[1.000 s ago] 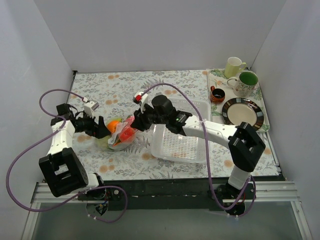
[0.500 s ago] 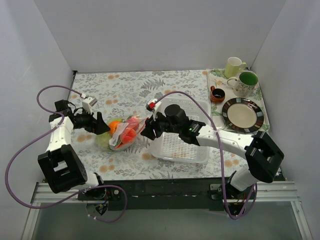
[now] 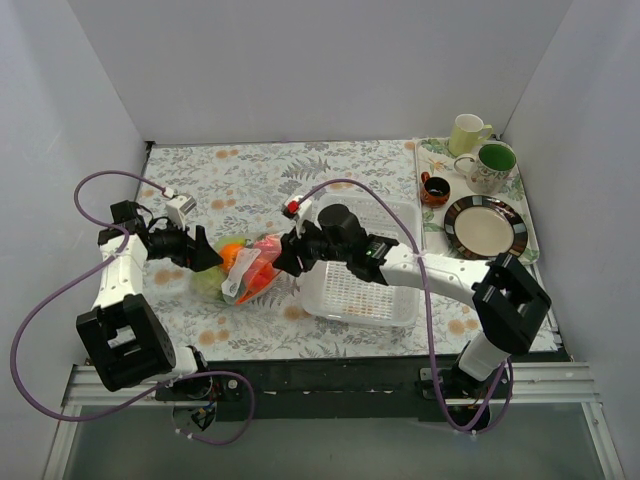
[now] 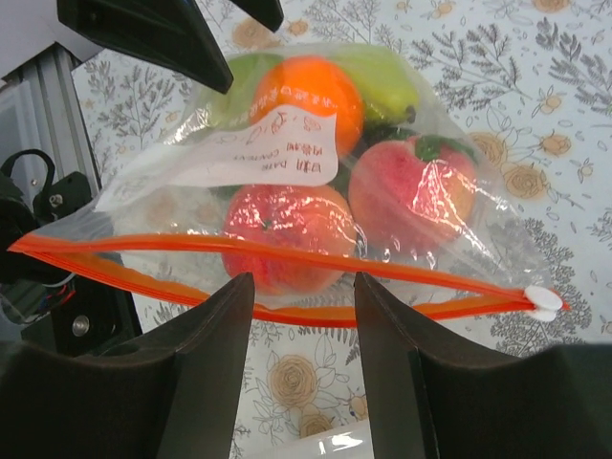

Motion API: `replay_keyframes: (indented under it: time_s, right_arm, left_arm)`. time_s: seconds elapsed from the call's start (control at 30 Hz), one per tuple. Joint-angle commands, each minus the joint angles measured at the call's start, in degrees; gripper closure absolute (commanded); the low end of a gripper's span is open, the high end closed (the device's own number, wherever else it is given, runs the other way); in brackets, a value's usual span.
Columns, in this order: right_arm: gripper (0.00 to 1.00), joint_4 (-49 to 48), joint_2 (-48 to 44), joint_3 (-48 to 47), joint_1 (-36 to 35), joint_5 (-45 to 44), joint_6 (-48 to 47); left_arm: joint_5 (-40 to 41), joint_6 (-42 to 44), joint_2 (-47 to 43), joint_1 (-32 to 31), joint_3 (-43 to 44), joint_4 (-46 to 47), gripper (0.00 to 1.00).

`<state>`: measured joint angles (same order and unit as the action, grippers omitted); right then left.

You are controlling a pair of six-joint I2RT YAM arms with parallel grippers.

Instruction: Open the zip-top bag and remove the fake food

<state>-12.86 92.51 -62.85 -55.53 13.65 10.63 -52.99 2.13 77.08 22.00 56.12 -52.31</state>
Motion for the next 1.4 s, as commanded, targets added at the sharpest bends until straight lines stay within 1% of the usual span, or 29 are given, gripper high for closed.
replay_keyframes:
  time_s: [0.0, 0.1, 0.23, 0.4, 0.47, 0.5, 0.53, 0.67, 0.73, 0.9, 0.97, 1.07, 1.1, 1.13, 1.23, 1.3, 1.37]
  right_arm:
    - [0.45, -3.04, -2.68, 2.55, -0.37, -0.38, 0.88]
    - [0.45, -3.31, -3.48, 2.82, -0.37, -0.12, 0.97]
    - [0.45, -3.13, -1.55, 1.59, -0.37, 0.5, 1.32]
    - [0.42, -4.01, 1.26, -0.34, -1.51, 1.29, 1.93]
    - [0.34, -3.93, 3.37, -1.31, -2.13, 1.03, 2.11]
    - [0.23, -3.58, 4.16, -1.83, -2.91, 0.42, 2.11]
    - [0.02, -3.49, 5.48, -2.88, -3.62, -0.28, 1.59]
    - [0.02, -2.0, 9.26, -5.87, -6.69, -4.59, 0.01]
    - [0.02, -1.11, 10.93, -6.84, -8.54, -8.1, -0.79]
    - [0.02, -2.52, 12.52, -6.58, -12.31, -21.0, -2.63]
    - [0.02, -2.26, 13.66, -7.28, -13.2, -23.83, -3.25]
    - [0.02, -0.33, 16.12, -8.6, -15.74, -29.72, -4.39]
    - [0.02, 0.38, 16.82, -9.82, -16.27, -33.91, -4.31]
    - [0.02, 1.25, 18.48, -10.44, -16.63, -35.78, -4.04]
    - [0.02, 1.88, 21.04, -11.24, -17.33, -38.78, -3.25]
    - [0.02, 0.21, 21.92, -10.54, -17.42, -38.7, -3.16]
    - [0.02, -1.71, 21.92, -9.58, -17.42, -38.35, -3.34]
  left_arm:
    - [-1.32, 1.03, -0.79, -0.2, 1.01, -0.24, 0.19]
    - [-1.5, 0.86, -0.7, -0.2, 0.92, 0.02, 0.19]
    - [-1.68, 0.86, -0.88, -0.2, 1.01, -0.33, 0.19]
    - [-2.46, 1.3, -1.67, -0.29, 0.66, -1.21, 0.19]
    - [-2.73, 1.12, -1.93, -0.2, 0.75, -1.73, 0.19]
    - [-2.9, 1.03, -2.11, -0.29, 0.83, -1.83, 0.19]
    - [-3.08, 1.03, -2.54, -0.29, 0.92, -2.0, 0.19]
    - [-2.47, 1.03, -3.6, -0.29, 0.84, -2.18, 0.19]
    - [-1.94, 1.73, -3.78, -0.2, 0.84, -2.44, 0.19]
    - [-1.94, 3.23, -3.95, -0.29, 0.66, -4.02, 0.19]
    - [-1.94, 3.32, -4.04, -0.2, 0.57, -4.11, 0.19]
    - [-2.2, 3.58, -4.13, -0.2, 0.48, -4.37, 0.19]
    - [-2.55, 3.67, -4.04, -0.2, 0.48, -4.72, 0.19]
    - [-2.73, 3.93, -3.95, -0.2, 0.48, -4.9, 0.19]
    - [-3.17, 4.28, -4.39, -0.29, 0.05, -5.78, 0.18]
    - [-2.65, 4.28, -4.74, -0.29, 0.3, -6.04, 0.18]
    - [-1.68, 3.5, -5.36, -0.2, 1.44, -6.22, 0.15]
